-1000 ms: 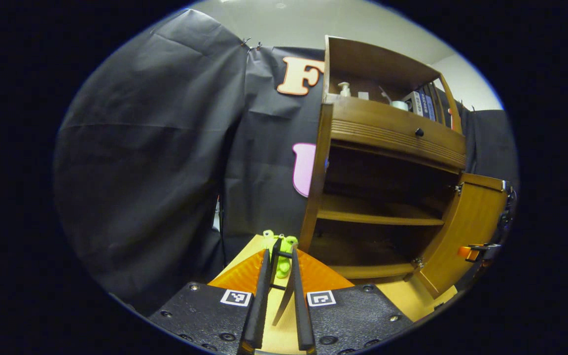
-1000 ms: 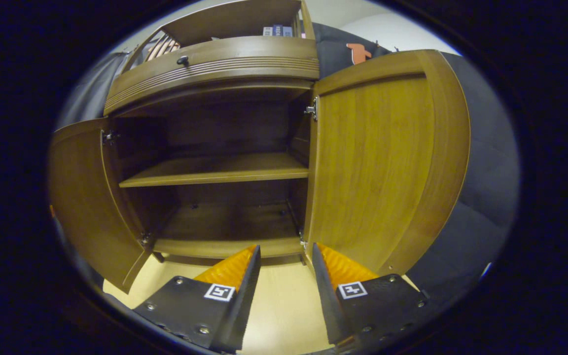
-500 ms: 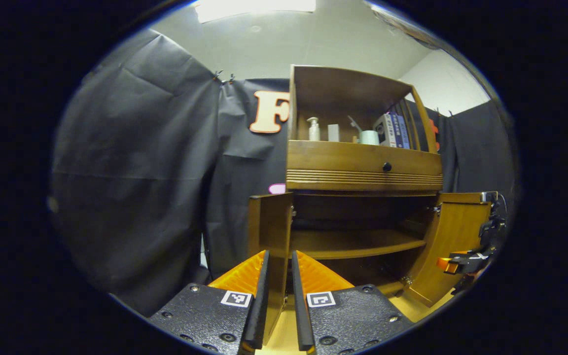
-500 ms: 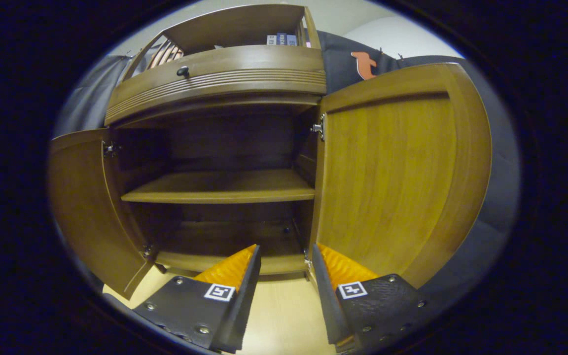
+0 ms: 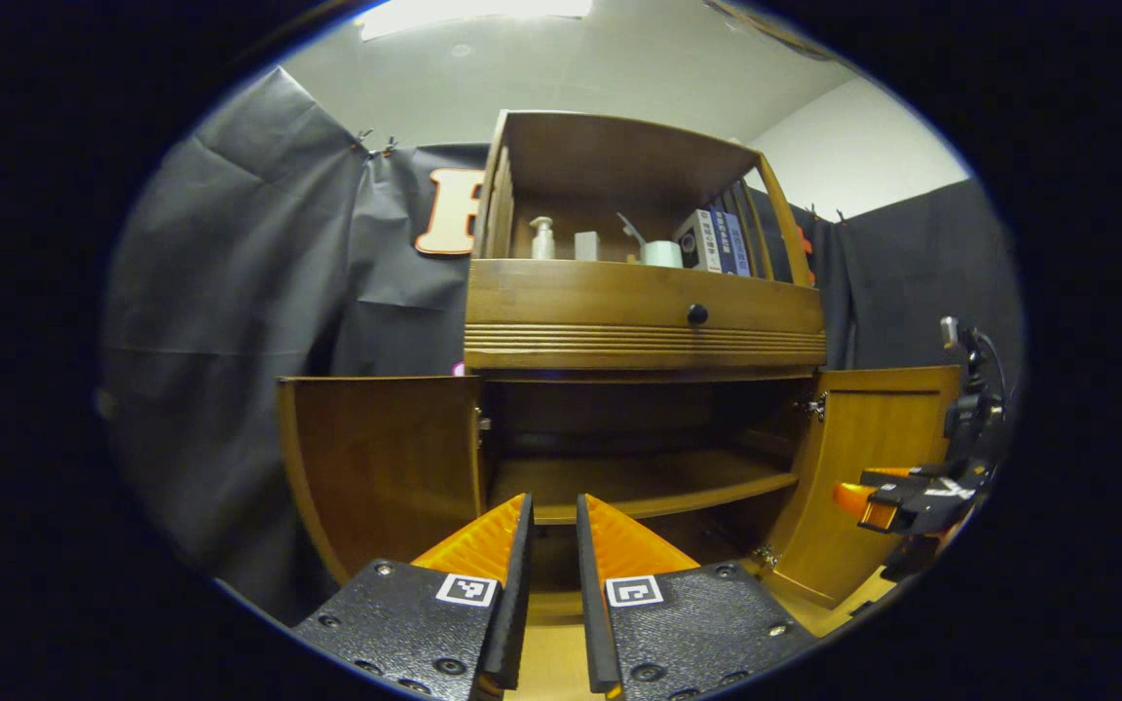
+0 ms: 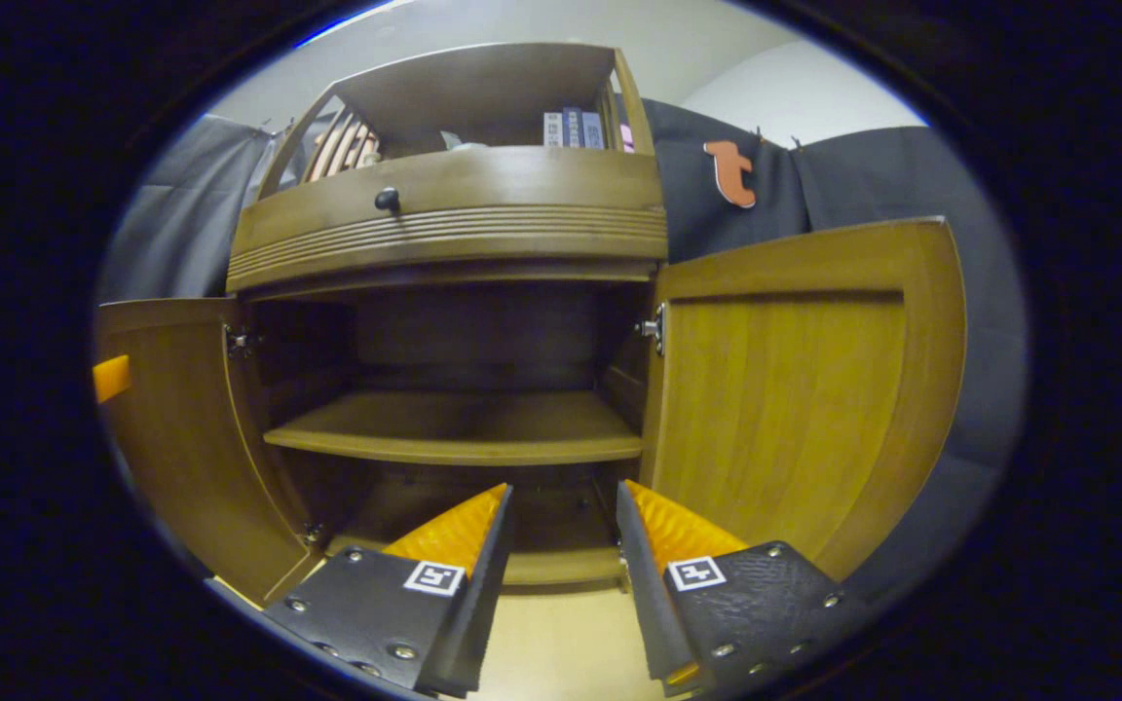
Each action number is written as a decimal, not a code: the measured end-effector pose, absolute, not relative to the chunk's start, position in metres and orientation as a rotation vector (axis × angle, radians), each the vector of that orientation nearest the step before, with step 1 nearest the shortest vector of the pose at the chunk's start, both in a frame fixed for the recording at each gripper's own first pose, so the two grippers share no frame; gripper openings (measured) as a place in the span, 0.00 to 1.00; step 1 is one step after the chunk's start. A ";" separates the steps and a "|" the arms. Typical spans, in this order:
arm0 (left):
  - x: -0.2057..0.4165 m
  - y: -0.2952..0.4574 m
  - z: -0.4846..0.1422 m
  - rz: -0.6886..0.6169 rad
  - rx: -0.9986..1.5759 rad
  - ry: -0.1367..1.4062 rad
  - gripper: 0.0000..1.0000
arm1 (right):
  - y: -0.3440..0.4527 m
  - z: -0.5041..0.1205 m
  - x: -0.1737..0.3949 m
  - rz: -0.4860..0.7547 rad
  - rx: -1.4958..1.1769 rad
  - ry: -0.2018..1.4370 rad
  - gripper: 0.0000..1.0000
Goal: Open the right door of the double-door shoe cabinet with the right hand, and open the left door with the left hand.
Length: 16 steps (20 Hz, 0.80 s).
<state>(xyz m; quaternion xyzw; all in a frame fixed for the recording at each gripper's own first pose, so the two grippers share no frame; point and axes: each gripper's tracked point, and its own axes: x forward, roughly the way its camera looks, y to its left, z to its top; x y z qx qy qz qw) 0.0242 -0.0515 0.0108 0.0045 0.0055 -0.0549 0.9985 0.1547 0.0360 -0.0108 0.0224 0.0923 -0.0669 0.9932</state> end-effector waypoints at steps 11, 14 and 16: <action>0.070 -0.134 0.008 -0.224 0.018 0.023 0.27 | 0.026 0.045 0.139 -0.154 0.066 0.087 0.58; 0.076 -0.139 0.014 -0.173 0.041 0.004 0.28 | 0.025 0.055 0.136 -0.156 0.060 0.063 0.58; 0.076 -0.148 0.015 -0.179 0.018 -0.004 0.32 | 0.026 0.057 0.134 -0.153 0.060 0.056 0.65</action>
